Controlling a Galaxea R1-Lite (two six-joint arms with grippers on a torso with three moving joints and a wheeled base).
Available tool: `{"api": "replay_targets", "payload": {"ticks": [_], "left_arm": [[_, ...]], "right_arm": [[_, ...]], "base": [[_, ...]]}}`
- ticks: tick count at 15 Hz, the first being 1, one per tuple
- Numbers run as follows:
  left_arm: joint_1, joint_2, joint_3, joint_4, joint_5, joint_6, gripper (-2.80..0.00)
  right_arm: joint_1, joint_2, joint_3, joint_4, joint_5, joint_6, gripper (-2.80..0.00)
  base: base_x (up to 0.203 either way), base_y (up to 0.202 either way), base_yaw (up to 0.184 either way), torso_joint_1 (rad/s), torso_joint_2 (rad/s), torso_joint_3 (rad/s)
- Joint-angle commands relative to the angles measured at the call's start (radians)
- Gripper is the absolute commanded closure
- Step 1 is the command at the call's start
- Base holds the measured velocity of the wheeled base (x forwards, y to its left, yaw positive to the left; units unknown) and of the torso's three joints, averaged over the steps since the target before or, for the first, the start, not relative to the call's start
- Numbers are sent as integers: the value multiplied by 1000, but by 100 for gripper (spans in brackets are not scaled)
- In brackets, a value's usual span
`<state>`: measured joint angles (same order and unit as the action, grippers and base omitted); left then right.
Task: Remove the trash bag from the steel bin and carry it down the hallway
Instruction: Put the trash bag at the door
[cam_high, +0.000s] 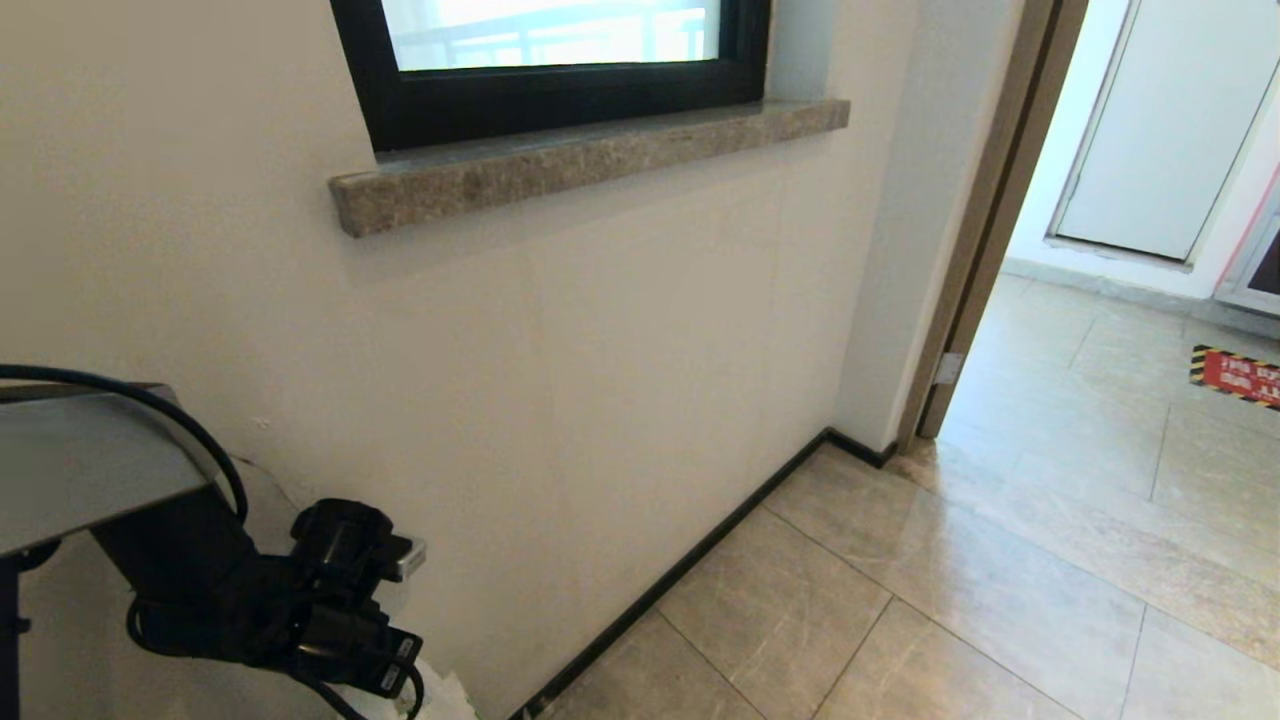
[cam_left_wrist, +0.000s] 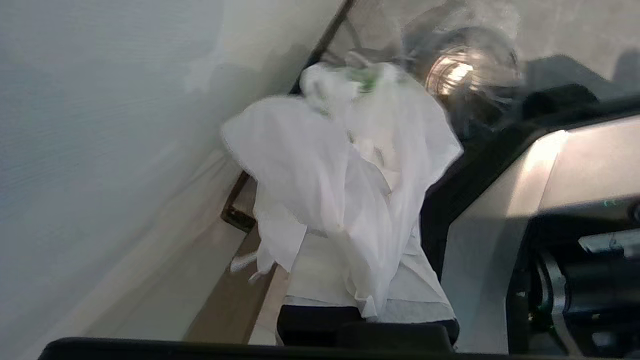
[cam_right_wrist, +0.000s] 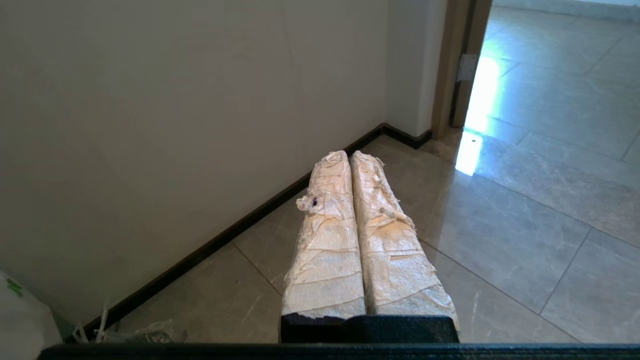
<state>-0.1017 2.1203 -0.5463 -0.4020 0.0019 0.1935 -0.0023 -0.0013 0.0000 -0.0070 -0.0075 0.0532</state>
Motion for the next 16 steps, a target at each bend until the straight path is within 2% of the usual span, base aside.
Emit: {"api": "replay_targets", "payload": {"ticks": [1,3,6,11,13,16], "left_arm": [[-22,-14,2,-3,3,0,0],[-36,-20,-1,7,3,2,0],[-95,-26,1,32,21,0,0],[-121,-20,-10,30,53,-12,0],[-120,-25,2,6,43,-47,0],[-116,-11,31,-92,11,-47,0]], "right_arm": [[-1,0,0,-1,0,0,0],[1,0,0,-1,0,0,0],[-1,0,0,-1,0,0,0],[-1,0,0,-1,0,0,0],[-1,0,-1,-1,0,0,0],[-1,0,0,-1,0,0,0]], "base": [[0,0,0,0,0,0],[0,0,0,0,0,0],[0,0,0,0,0,0],[0,0,0,0,0,0],[0,0,0,0,0,0],[0,0,0,0,0,0]]}}
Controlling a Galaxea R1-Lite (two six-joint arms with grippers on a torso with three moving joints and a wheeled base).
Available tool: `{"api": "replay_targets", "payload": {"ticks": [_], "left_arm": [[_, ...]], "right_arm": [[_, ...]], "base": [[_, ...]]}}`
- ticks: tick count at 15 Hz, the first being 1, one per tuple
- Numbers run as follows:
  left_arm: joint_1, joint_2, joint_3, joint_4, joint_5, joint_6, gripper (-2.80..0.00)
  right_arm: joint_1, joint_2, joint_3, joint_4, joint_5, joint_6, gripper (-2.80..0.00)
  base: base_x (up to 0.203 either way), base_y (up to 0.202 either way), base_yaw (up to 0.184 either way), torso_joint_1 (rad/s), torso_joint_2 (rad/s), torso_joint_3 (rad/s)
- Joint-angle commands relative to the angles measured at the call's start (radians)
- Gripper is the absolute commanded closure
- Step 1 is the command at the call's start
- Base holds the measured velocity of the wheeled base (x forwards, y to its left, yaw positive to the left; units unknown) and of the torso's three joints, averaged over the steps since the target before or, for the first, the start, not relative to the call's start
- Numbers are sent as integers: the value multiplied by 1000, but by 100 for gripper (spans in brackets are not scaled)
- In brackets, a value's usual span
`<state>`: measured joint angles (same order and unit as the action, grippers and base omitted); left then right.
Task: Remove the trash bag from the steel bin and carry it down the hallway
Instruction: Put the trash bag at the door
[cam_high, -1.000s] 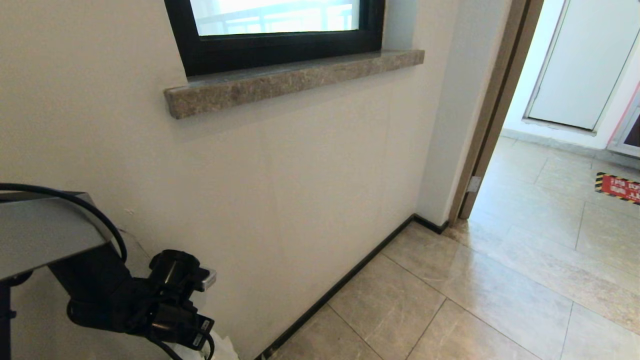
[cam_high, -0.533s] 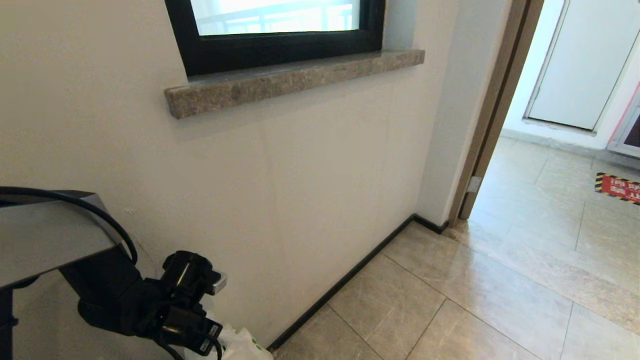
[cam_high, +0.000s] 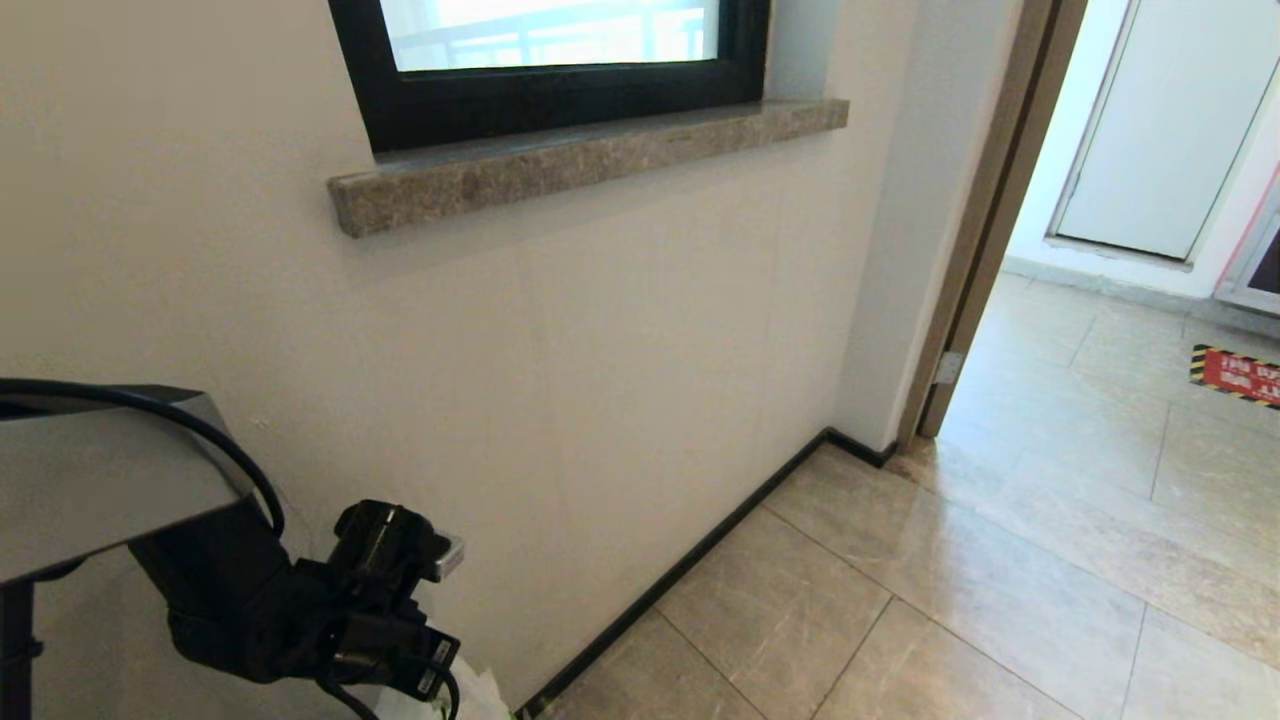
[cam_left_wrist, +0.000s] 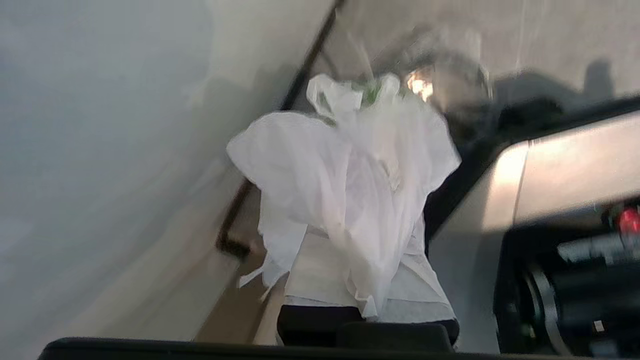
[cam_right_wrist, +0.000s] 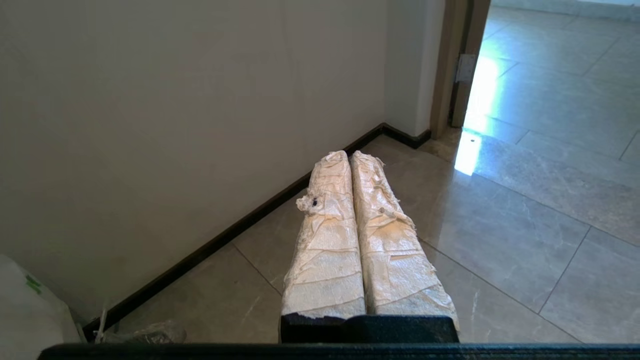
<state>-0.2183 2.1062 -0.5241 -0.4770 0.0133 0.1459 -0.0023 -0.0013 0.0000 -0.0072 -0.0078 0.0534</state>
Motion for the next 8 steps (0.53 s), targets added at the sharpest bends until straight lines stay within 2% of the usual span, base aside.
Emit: {"api": "replay_targets", "payload": {"ticks": [1,4,8], "left_arm": [[0,15,13,-56,-4,8,0],[0,41,19,-72,0,1,0],[0,43,16,-74,0,3,0]], "right_arm": [[0,0,0,0,0,0,0],[-1,0,0,0,0,0,0],[-1,0,0,0,0,0,0]], "base": [[0,0,0,0,0,0],[0,0,0,0,0,0],[-177,0,0,3,4,5]]}}
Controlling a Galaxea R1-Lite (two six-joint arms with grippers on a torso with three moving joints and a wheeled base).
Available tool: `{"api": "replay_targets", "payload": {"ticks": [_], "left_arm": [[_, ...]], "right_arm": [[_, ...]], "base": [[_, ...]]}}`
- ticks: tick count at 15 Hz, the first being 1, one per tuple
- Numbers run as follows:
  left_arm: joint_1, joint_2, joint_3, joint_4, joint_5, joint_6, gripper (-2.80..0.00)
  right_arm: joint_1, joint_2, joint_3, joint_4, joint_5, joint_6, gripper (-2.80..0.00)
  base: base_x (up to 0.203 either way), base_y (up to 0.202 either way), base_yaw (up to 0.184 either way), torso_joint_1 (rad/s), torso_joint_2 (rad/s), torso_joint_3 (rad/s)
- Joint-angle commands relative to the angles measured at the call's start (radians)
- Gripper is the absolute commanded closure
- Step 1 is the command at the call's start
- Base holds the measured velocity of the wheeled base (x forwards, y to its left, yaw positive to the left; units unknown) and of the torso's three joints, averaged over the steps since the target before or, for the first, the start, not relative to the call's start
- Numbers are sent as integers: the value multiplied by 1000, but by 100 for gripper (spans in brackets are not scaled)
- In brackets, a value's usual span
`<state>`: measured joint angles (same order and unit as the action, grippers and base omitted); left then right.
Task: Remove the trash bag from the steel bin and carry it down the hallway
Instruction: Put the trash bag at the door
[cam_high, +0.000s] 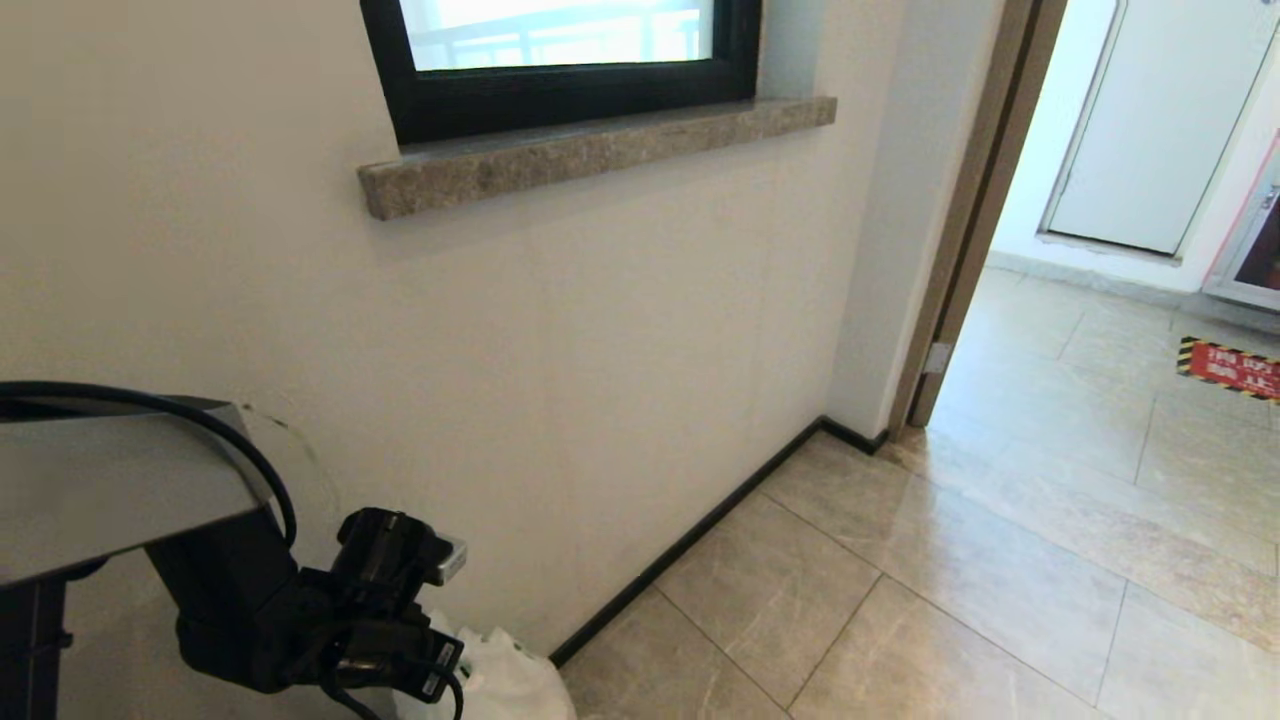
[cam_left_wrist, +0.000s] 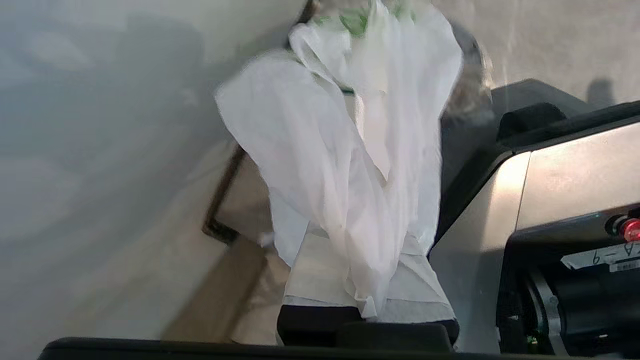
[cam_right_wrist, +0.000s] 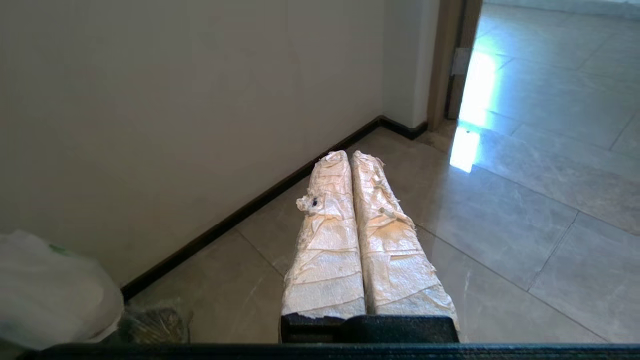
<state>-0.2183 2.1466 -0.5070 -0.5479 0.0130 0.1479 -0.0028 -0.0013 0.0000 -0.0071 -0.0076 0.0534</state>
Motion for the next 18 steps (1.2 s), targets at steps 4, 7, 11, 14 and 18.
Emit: {"api": "replay_targets", "payload": {"ticks": [4,7,11,14,18], "left_arm": [[0,12,3,-39,-1,0,0],[0,16,-8,-24,18,7,0],[3,9,-33,18,42,-10,0],[26,7,-149,215,109,-95,0],[34,19,-305,475,166,-119,0]], "right_arm": [[0,0,0,-1,0,0,0],[1,0,0,-1,0,0,0],[1,0,0,-1,0,0,0],[1,0,0,-1,0,0,0],[0,0,0,-1,0,0,0]], "base": [[-165,0,-1,3,1,2],[0,0,0,0,0,0],[0,0,0,0,0,0],[0,0,0,0,0,0],[0,0,0,0,0,0]]}}
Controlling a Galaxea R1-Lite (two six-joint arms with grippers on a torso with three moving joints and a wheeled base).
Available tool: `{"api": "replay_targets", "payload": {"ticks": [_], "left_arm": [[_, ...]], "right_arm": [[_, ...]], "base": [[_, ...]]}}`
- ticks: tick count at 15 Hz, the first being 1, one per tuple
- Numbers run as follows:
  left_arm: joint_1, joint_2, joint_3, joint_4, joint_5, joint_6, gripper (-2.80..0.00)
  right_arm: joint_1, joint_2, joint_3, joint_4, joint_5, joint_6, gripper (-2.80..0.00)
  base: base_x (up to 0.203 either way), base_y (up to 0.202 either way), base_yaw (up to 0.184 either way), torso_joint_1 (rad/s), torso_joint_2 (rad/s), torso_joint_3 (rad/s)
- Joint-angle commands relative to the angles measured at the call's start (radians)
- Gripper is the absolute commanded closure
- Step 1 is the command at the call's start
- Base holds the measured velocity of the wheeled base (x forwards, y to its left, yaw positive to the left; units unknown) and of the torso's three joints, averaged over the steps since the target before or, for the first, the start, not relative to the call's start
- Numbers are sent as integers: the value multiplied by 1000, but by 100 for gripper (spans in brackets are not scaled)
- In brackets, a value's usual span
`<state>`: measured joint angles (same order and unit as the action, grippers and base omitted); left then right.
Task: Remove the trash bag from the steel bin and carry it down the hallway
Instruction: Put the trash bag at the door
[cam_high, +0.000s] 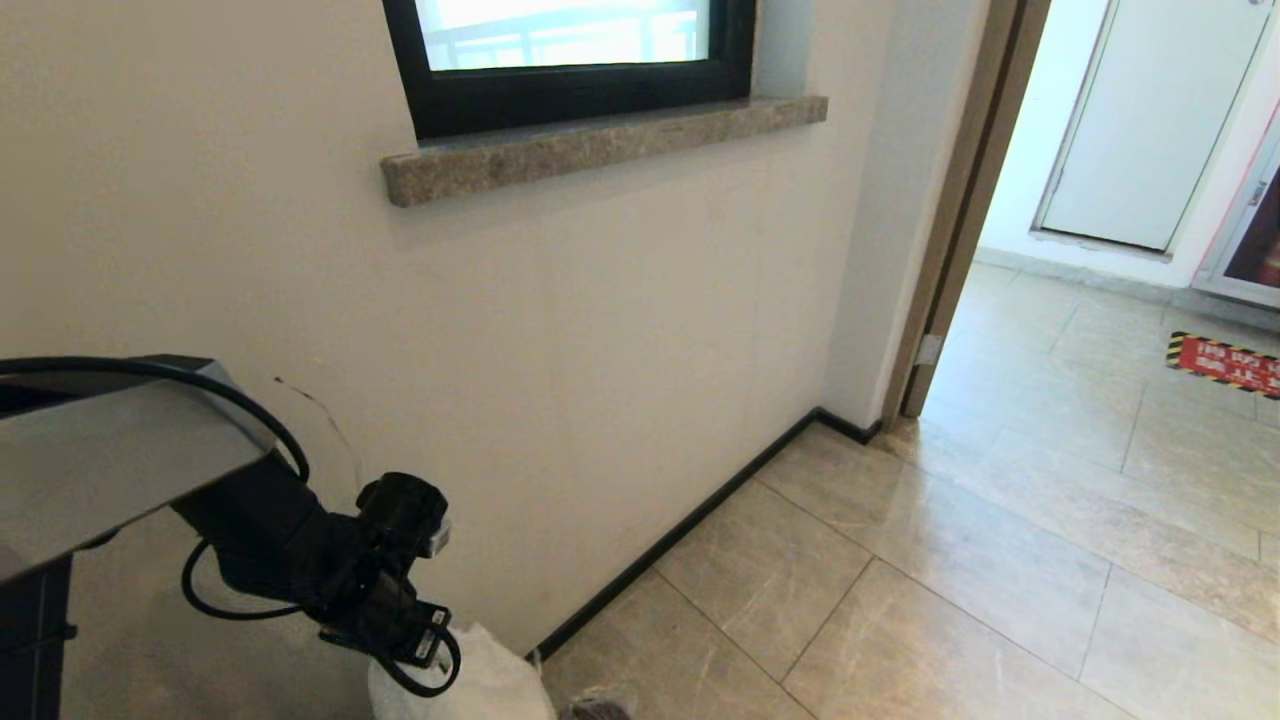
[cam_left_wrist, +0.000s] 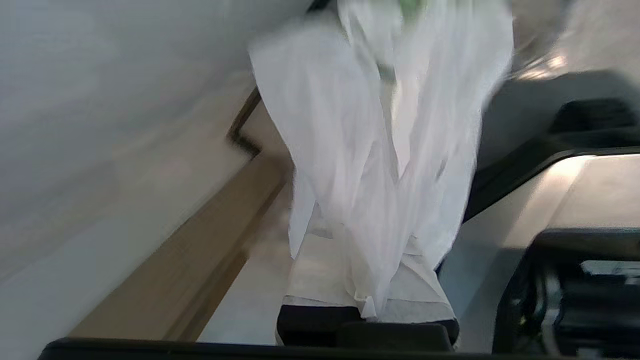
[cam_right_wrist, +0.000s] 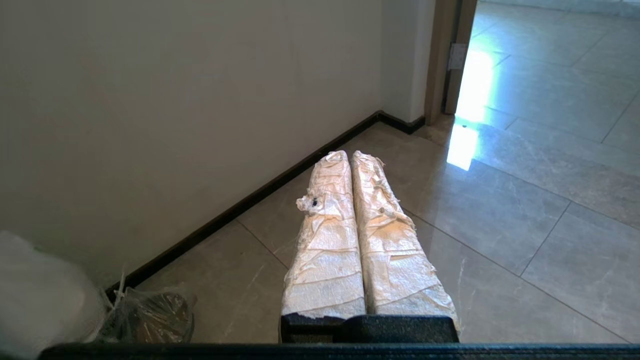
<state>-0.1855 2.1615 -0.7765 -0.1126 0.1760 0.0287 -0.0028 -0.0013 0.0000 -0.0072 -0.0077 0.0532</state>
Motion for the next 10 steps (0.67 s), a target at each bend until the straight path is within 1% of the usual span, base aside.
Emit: {"api": "replay_targets", "payload": {"ticks": [1,3,4,5,6,7,9,10], "left_arm": [[1,14,-81,101,22,-4,0],[0,24,-163,237,67,-11,0],[0,25,-202,305,75,-18,0],[1,22,-220,329,67,-23,0],[4,24,-223,324,57,-27,0],[25,13,-220,316,52,-31,0],[90,-5,-229,291,28,-29,0],[110,0,-234,290,23,-24,0]], "right_arm": [[1,0,0,0,0,0,0],[0,0,0,0,0,0,0],[1,0,0,0,0,0,0],[1,0,0,0,0,0,0],[1,0,0,0,0,0,0],[0,0,0,0,0,0,0],[0,0,0,0,0,0,0],[0,0,0,0,0,0,0]], "base": [[0,0,0,0,0,0],[0,0,0,0,0,0],[0,0,0,0,0,0],[0,0,0,0,0,0],[0,0,0,0,0,0],[0,0,0,0,0,0],[0,0,0,0,0,0],[0,0,0,0,0,0]]}}
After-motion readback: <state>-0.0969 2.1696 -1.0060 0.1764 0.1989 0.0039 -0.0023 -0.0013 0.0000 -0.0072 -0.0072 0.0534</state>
